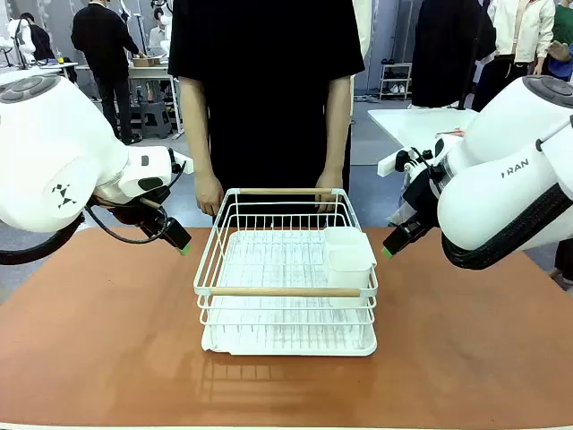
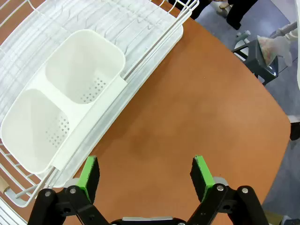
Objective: Clean the table.
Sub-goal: Pick up the Lint Roller when the human hands it over.
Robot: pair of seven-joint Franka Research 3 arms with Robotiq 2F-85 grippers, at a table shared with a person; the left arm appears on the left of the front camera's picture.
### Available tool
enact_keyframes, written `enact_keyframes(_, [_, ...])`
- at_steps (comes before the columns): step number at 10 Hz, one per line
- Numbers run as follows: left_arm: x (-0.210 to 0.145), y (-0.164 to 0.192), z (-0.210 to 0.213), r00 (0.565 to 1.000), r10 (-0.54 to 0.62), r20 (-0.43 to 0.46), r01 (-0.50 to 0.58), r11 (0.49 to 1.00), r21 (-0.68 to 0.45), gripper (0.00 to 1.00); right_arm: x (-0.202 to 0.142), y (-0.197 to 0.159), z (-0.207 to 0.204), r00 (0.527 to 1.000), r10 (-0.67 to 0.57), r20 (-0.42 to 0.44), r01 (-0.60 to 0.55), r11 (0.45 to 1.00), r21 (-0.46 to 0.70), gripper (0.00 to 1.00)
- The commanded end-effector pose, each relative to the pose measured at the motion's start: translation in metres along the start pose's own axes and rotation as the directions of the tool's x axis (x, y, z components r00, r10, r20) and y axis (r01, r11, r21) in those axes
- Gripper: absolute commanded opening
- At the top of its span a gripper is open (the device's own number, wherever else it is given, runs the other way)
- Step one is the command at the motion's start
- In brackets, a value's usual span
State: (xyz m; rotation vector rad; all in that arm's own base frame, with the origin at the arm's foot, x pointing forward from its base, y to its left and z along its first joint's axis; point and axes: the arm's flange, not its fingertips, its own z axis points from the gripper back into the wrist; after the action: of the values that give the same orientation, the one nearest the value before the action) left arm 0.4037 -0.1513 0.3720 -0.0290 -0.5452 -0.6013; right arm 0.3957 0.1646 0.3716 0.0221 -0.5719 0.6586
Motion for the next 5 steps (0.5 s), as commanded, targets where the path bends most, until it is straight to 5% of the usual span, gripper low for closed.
enact_keyframes(1, [0.0,-0.0002,0.0,1.0,0.0,0.0,0.0,1.0,0.0,1.0,0.0,0.0,0.0,1.0,0.0,0.0,0.0,1.0,0.0,1.0])
enact_keyframes(5, [0.0,-0.0002,0.0,1.0,0.0,0.0,0.0,1.0,0.0,1.0,0.0,0.0,0.0,1.0,0.0,0.0,0.0,1.0,0.0,1.0])
